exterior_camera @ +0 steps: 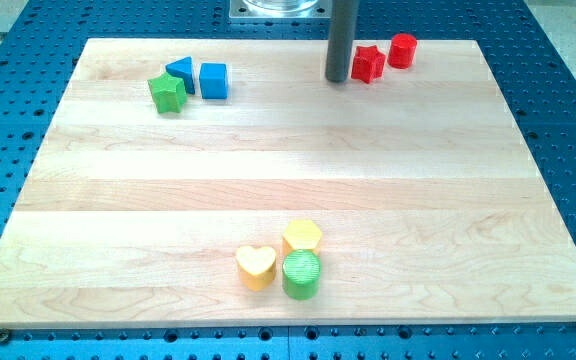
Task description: Push the green circle at the bottom right corner of the board
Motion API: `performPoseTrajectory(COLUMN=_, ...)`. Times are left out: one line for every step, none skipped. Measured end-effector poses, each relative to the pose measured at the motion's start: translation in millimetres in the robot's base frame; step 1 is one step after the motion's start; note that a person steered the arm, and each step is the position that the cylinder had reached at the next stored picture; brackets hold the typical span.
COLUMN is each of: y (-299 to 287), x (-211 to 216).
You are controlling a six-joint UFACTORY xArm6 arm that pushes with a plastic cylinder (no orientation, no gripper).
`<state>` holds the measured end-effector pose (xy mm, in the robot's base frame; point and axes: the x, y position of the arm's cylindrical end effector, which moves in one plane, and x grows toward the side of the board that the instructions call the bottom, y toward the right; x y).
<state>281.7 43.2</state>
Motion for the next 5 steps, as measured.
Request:
performPoseTrajectory(y=-95, x=69)
performPoseTrajectory(y=-153, x=170)
performPoseTrajectory(y=-173, x=278)
performPoseTrajectory(y=-153, x=336)
performPoseTrajectory(y=-114, x=335)
